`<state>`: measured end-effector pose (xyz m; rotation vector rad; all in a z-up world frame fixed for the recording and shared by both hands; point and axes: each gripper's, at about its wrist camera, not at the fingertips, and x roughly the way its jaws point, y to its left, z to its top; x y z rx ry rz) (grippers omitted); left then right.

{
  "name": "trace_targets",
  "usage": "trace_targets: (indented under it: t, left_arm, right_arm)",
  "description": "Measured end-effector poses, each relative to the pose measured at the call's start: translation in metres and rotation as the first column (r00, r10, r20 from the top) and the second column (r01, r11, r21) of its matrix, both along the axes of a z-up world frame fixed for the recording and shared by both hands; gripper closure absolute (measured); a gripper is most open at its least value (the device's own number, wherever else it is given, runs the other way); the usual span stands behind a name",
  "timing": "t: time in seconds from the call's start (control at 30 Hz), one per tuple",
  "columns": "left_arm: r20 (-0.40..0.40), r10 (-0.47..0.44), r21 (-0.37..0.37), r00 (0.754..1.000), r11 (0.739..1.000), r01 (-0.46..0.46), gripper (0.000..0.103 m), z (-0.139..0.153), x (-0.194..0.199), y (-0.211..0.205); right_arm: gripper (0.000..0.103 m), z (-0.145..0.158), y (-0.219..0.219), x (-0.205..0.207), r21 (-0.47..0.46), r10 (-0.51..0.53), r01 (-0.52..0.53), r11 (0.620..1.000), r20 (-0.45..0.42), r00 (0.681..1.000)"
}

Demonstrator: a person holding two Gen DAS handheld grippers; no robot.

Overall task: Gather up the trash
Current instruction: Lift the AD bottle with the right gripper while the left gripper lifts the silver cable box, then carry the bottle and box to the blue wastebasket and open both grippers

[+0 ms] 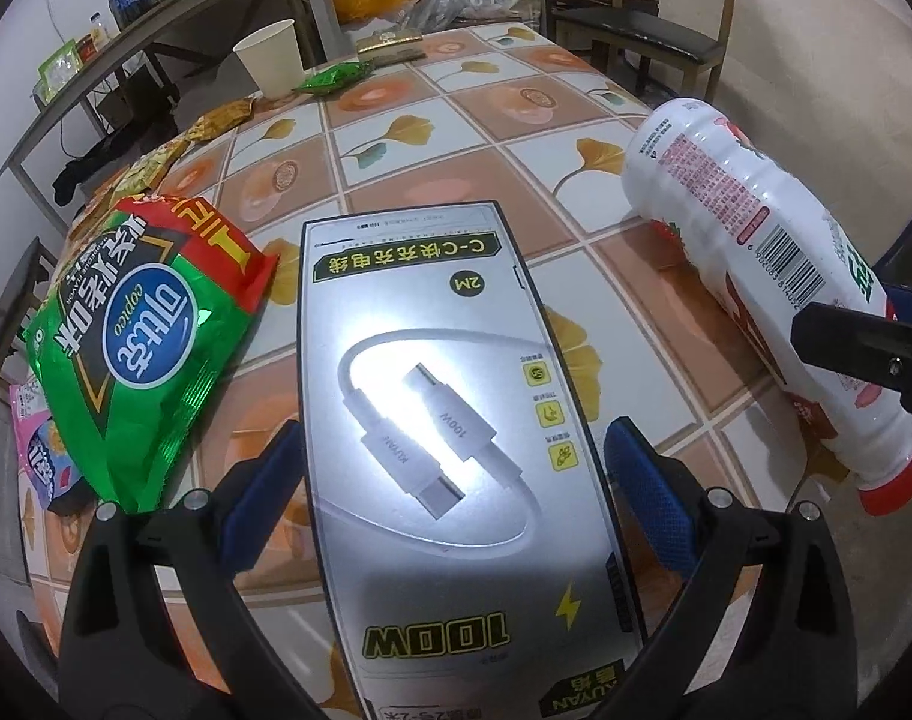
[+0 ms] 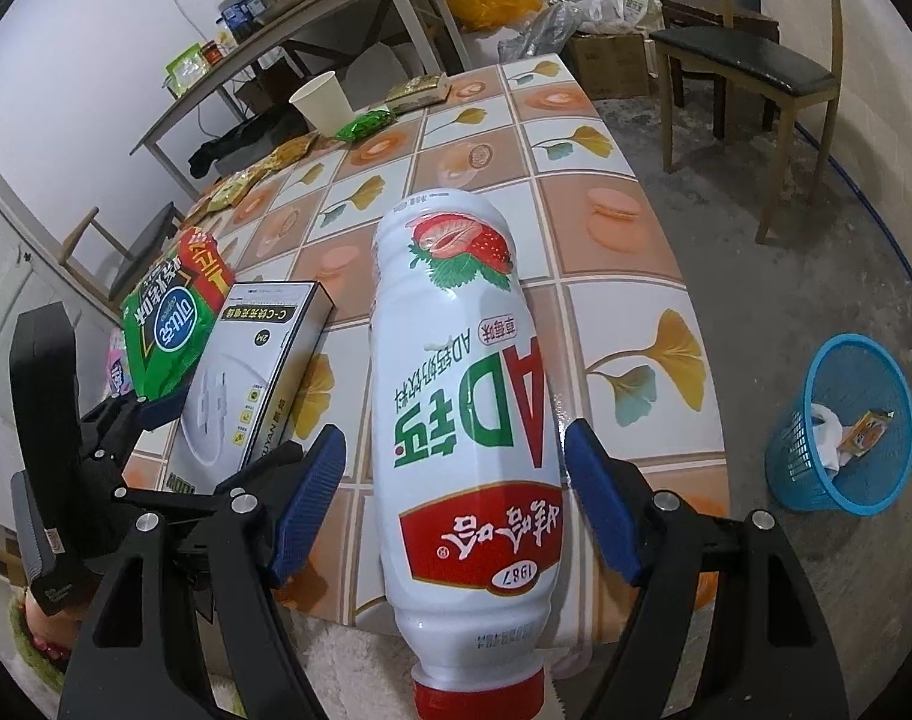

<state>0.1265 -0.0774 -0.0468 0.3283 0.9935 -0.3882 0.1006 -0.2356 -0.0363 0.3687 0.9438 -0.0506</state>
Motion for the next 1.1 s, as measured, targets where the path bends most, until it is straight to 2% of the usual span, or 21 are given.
trace_targets:
  t: [0.07, 0.17, 0.3, 0.43, 0.6, 0.77, 0.93, 1.1]
  left_arm:
    - [-0.009, 0.006, -0.011, 1.0, 1.0, -0.006, 0.009, 0.0, 0.002, 0.001]
    - [-0.011, 0.02, -0.027, 1.0, 0.999, -0.021, 0.017, 0.001, 0.004, 0.005]
    - [-0.024, 0.04, -0.063, 0.999, 0.997, -0.041, 0.018, 0.002, 0.005, 0.012]
    - [-0.032, 0.059, -0.099, 0.998, 0.993, -0.061, 0.019, 0.005, 0.004, 0.02]
    - [0.004, 0.067, -0.118, 0.998, 0.991, -0.066, 0.02, 0.017, 0.0, 0.022]
    - [0.027, 0.066, -0.149, 0.997, 0.987, -0.061, 0.021, 0.032, -0.005, 0.022]
    - [0.06, 0.016, -0.177, 0.998, 0.984, -0.005, 0.021, 0.051, -0.014, 0.007]
    - [0.082, -0.083, -0.192, 0.993, 0.977, 0.098, 0.021, 0.069, -0.021, -0.032]
  right_arm:
    - [0.03, -0.001, 0.0, 0.001, -0.002, 0.002, -0.002, 1.0, -0.005, 1.0]
    - [0.03, -0.001, 0.002, 0.002, -0.015, 0.008, -0.008, 1.0, -0.008, 1.0]
    - [0.041, -0.002, 0.005, 0.005, -0.041, 0.012, -0.013, 0.999, -0.031, 0.999]
    - [0.042, -0.003, 0.002, 0.002, -0.005, 0.013, -0.013, 1.0, -0.028, 1.0]
    - [0.042, -0.001, -0.005, -0.006, 0.054, -0.001, 0.002, 0.999, -0.011, 1.0]
    - [0.042, 0.008, -0.01, -0.016, 0.073, -0.019, 0.017, 0.997, 0.023, 1.0]
    - [0.042, 0.018, -0.025, -0.035, 0.114, -0.065, 0.057, 0.992, 0.066, 0.996]
    - [0.042, 0.025, -0.056, -0.066, 0.168, -0.163, 0.142, 0.976, 0.12, 0.979]
